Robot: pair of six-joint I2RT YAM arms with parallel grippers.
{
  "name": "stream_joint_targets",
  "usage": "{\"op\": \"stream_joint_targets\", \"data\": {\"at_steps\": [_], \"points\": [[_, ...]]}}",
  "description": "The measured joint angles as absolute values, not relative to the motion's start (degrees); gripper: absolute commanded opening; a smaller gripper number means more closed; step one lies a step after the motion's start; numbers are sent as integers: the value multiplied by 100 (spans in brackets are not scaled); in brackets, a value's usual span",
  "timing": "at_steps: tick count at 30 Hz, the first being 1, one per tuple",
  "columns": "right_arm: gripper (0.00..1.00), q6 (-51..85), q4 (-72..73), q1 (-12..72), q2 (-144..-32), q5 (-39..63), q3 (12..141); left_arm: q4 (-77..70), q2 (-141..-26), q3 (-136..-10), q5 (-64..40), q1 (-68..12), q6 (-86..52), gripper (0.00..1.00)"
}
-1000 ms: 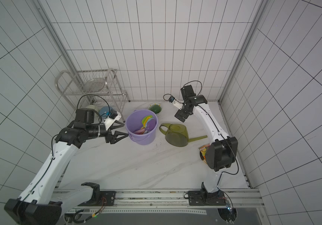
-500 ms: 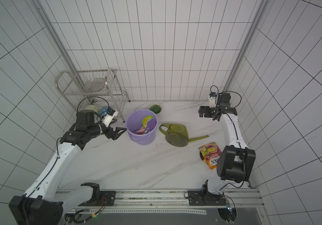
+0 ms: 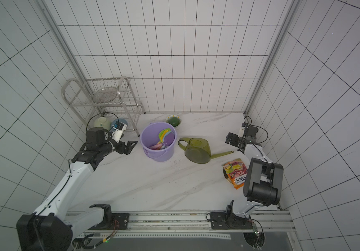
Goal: Organize the gardening tools
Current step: Reset both arms
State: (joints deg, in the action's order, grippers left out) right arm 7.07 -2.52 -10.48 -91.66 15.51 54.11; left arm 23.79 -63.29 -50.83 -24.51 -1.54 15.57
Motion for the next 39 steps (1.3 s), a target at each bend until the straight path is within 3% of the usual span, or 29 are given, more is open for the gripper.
{"op": "stream_joint_targets", "data": {"at_steps": [16, 22, 39], "points": [[99, 775, 1284, -1125, -9212, 1562, 4447, 1098, -6676, -4283, -2805, 1072, 932, 98], [99, 746, 1796, -1096, -9072, 1542, 4014, 235, -6914, -3677, -2613, 1175, 650, 98], [99, 172, 3544, -464, -8755, 1063, 2858, -4362, -8112, -1750, -1549, 987, -661, 98]]}}
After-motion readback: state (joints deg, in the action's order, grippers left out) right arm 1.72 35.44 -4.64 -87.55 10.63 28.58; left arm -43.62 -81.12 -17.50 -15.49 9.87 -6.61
